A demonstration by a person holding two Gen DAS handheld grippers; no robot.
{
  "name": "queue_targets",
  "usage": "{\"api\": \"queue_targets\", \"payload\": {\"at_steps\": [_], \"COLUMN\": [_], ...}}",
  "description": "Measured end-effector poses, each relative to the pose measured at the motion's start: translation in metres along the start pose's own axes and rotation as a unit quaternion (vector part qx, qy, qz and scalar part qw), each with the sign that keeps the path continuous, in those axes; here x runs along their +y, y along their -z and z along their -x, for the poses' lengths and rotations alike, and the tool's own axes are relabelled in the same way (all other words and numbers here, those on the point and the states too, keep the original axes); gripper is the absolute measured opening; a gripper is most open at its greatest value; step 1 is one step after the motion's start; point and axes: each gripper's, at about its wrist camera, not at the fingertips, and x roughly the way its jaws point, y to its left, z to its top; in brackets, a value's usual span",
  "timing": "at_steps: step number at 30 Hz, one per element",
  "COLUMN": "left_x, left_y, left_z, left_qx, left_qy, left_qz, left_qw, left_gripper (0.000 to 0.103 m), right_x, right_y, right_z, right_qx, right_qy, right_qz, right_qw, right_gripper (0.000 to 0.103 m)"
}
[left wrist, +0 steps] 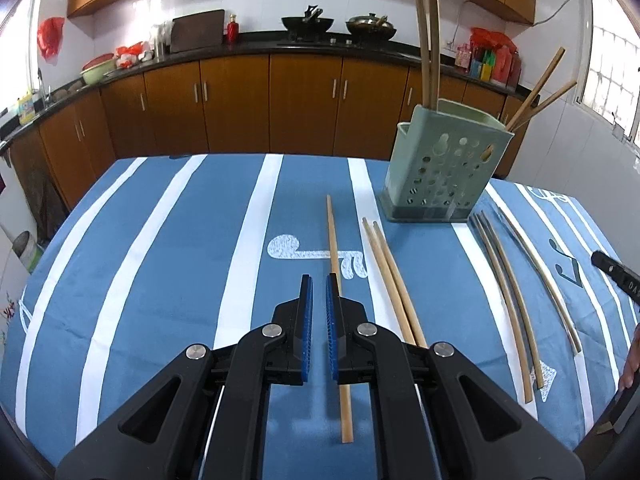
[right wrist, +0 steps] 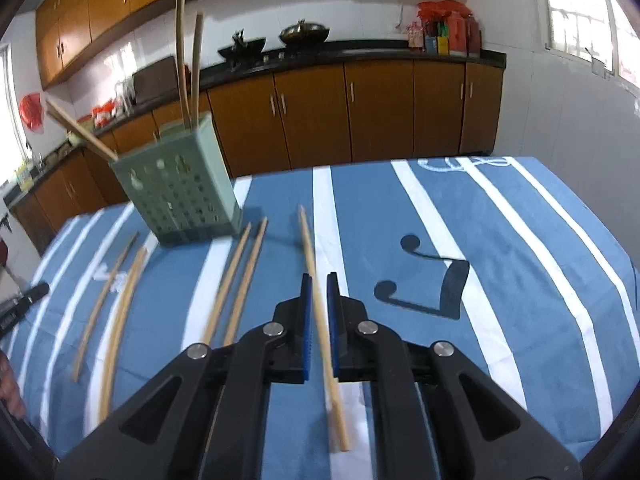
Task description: Organize utensils
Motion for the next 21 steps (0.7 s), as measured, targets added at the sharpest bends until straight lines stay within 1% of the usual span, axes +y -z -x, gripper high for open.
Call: {"api": "queue_targets", "payload": {"at_steps": [1, 2, 4, 6, 8, 12, 15, 16, 19, 21], "left_x": [0.0, 0.0, 0.0, -0.004, -0.008, -0.017, -0.019, -0.02, -0.019, -0.019], "left_y": [0.003, 0.007, 0.017, 0.028, 0.034, 0.044, 0.05, 0.05, 0.051, 0.052], "left_z": [-0.004, -0.009, -0.017, -0.026, -0.03, -0.037, -0.039, -0.038, -0.035, -0.035], "left_qx": [0.007, 0.018, 0.034, 0.051, 0.06, 0.074, 0.077, 0.075, 0.068, 0.068], "left_qy": [0.003, 0.004, 0.011, 0.018, 0.02, 0.019, 0.019, 0.018, 0.02, 0.022], "left_qz": [0.0, 0.001, 0.009, 0.011, 0.006, -0.01, -0.018, -0.02, -0.02, -0.021], "left_qw": [1.0, 0.9998, 0.9993, 0.9985, 0.998, 0.997, 0.9967, 0.9968, 0.9973, 0.9972], "left_gripper": [0.007, 0.007, 0.007, 0.007, 0.008, 0.008, 0.01, 0.014, 0.035, 0.036], "right_x": [-0.001, -0.003, -0.006, -0.007, -0.006, -0.004, -0.001, -0.001, -0.001, 0.001], "right_y": [0.003, 0.009, 0.019, 0.028, 0.036, 0.045, 0.048, 0.048, 0.048, 0.049], "right_z": [-0.002, -0.008, -0.015, -0.024, -0.033, -0.04, -0.038, -0.037, -0.037, -0.037], "right_qx": [0.008, 0.023, 0.04, 0.06, 0.079, 0.098, 0.093, 0.093, 0.091, 0.089], "right_qy": [0.0, -0.001, 0.003, 0.004, 0.004, 0.005, 0.011, 0.012, 0.011, 0.013], "right_qz": [-0.001, -0.003, 0.002, 0.008, 0.015, 0.02, 0.032, 0.034, 0.036, 0.041], "right_qw": [1.0, 1.0, 0.999, 0.998, 0.997, 0.995, 0.995, 0.995, 0.995, 0.995], "right_gripper": [0.029, 0.04, 0.04, 0.037, 0.026, 0.025, 0.025, 0.025, 0.025, 0.025]}}
